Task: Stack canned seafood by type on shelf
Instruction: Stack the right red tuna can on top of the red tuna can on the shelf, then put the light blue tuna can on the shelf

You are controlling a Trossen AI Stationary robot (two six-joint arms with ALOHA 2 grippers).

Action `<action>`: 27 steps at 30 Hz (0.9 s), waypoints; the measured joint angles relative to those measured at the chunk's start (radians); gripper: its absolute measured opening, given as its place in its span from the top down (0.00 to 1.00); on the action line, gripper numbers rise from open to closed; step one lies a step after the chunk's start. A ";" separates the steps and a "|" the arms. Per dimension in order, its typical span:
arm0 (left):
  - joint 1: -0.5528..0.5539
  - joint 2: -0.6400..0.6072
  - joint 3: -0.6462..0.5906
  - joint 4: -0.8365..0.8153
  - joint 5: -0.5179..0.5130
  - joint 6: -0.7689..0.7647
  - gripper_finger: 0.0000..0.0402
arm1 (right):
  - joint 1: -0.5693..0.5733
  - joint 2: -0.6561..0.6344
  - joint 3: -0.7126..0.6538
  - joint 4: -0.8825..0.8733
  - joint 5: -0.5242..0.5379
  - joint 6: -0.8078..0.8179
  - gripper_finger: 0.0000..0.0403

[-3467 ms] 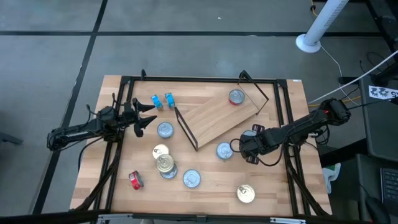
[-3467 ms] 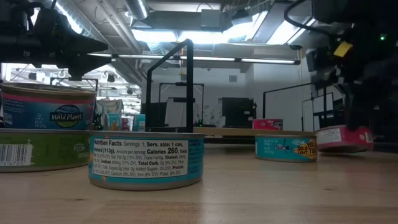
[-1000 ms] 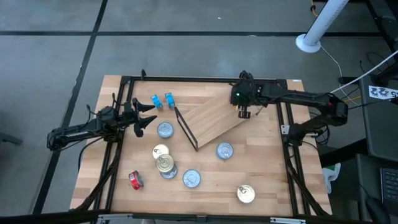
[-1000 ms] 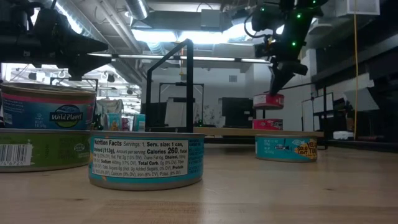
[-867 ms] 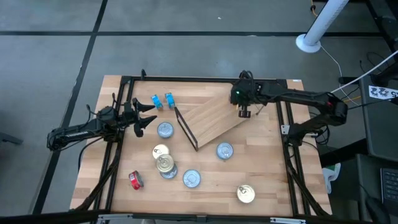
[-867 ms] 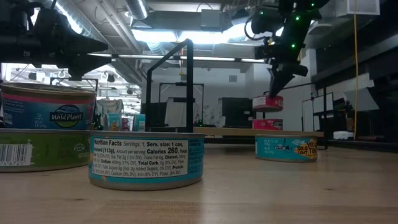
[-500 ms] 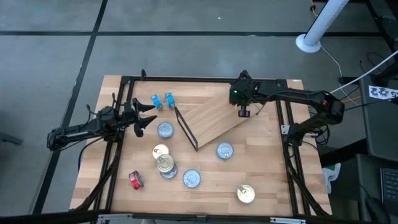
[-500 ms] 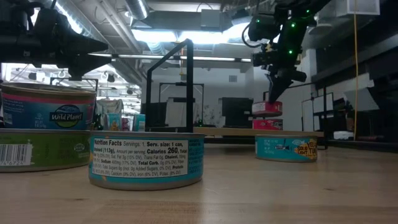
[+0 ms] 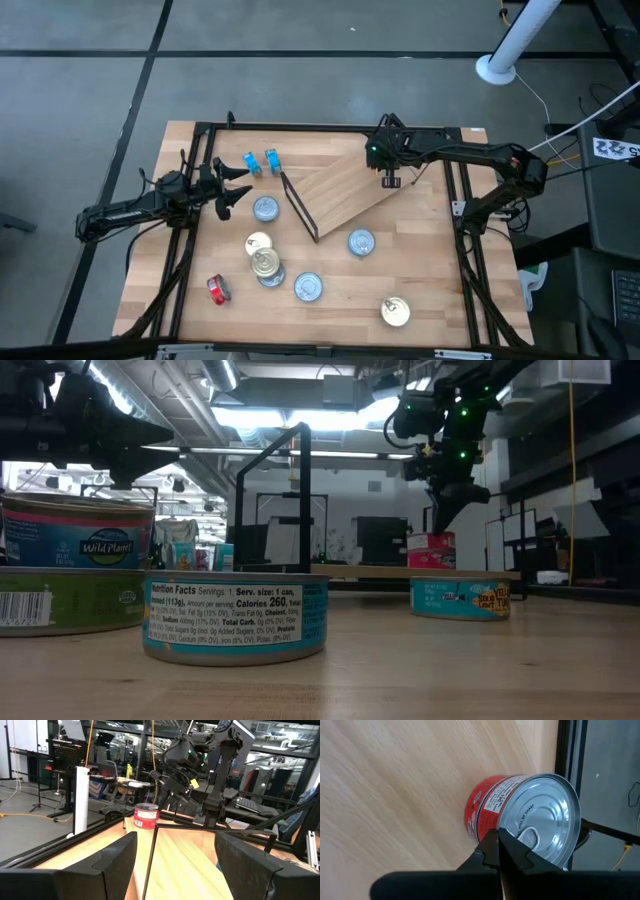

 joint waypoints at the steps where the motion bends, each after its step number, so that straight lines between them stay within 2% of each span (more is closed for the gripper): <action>1: 0.000 0.000 0.000 0.000 0.000 0.000 0.35 | 0.000 0.000 0.000 0.000 0.000 0.000 1.00; 10: 0.000 0.000 0.000 0.000 0.000 0.000 0.35 | 0.002 0.000 0.000 0.000 -0.017 0.008 0.98; 20: 0.000 0.000 0.000 0.000 0.000 0.000 0.35 | 0.002 0.000 0.000 0.001 -0.011 0.006 0.72; 27: 0.000 0.000 0.000 0.000 0.000 0.000 0.35 | 0.003 -0.001 0.001 -0.009 0.075 -0.001 0.66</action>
